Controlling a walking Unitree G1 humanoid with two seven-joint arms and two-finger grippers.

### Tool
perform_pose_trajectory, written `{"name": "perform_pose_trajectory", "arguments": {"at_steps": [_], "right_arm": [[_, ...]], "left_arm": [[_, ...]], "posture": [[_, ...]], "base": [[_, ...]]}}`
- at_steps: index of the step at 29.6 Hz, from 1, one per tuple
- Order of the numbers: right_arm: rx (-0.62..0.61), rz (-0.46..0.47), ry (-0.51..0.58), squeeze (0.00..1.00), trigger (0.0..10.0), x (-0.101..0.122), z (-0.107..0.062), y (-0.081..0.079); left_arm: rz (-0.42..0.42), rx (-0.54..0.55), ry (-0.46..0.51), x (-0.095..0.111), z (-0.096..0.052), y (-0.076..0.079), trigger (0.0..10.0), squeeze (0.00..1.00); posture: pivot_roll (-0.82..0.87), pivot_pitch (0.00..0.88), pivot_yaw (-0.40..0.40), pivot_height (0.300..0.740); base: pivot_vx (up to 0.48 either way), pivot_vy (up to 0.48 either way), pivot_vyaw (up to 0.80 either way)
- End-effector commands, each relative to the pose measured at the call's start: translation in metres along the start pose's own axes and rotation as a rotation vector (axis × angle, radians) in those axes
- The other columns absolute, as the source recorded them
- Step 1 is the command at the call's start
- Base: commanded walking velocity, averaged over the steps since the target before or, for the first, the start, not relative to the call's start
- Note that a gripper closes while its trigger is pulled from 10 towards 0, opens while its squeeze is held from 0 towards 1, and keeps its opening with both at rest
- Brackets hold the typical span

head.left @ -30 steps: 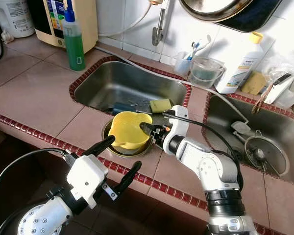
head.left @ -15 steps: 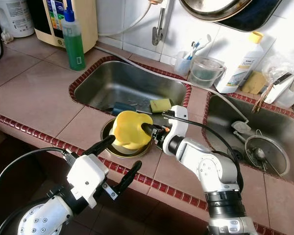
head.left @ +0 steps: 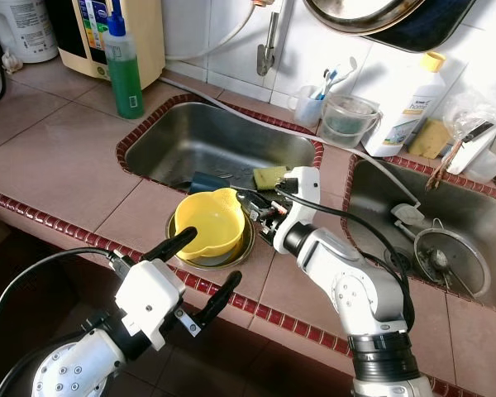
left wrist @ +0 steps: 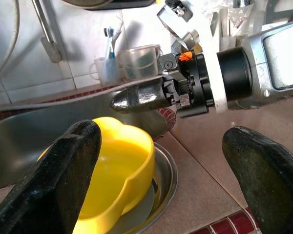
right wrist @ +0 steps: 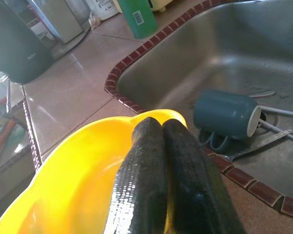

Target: Kitchen organization

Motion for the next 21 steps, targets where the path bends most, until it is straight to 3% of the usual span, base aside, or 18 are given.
{"name": "perform_pose_trajectory", "arguments": {"at_steps": [1,6,7,13,14,21], "right_arm": [[-0.001,-0.001,0.016,0.0,0.0,0.003,-0.003,0.002],[-0.009,0.025,-0.028,0.0,0.0,-0.005,-0.005,0.005],[-0.009,0.033,-0.04,0.0,10.0,-0.007,-0.005,0.005],[-0.02,0.048,-0.07,0.0,10.0,-0.014,-0.005,0.007],[0.003,0.073,-0.071,1.0,10.0,-0.014,-0.005,0.005],[0.012,0.084,-0.044,1.0,10.0,-0.008,-0.005,0.006]], "left_arm": [[0.001,-0.013,0.005,0.002,0.001,0.003,10.0,0.0],[0.005,-0.014,0.006,0.002,0.001,0.002,10.0,0.0],[0.005,-0.015,0.007,0.002,0.001,0.002,10.0,0.0],[0.007,-0.017,0.008,0.002,0.002,0.002,10.0,0.0],[0.007,-0.017,0.009,0.002,0.002,0.002,10.0,0.0],[0.007,-0.012,0.01,0.002,0.002,0.001,10.0,0.0]], "posture": [[-0.08,0.115,-0.127,0.74],[-0.08,0.112,-0.126,0.74],[-0.08,0.112,-0.126,0.74],[-0.08,0.108,-0.125,0.74],[-0.08,0.108,-0.125,0.74],[-0.08,0.112,-0.124,0.74]], "base": [[0.0,0.0,0.0],[0.0,0.0,0.0],[0.0,0.0,0.0],[0.0,0.0,0.0],[0.0,0.0,0.0],[0.0,0.0,0.0]]}}
Point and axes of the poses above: a point about 5 cm out from each wrist's last joint towards the gripper, its own z axis pointing out of the wrist towards the gripper, its own x axis along the axis of the wrist's last joint, y = z × x, the point moved 1 cm from there along z, pointing out of the wrist towards the gripper
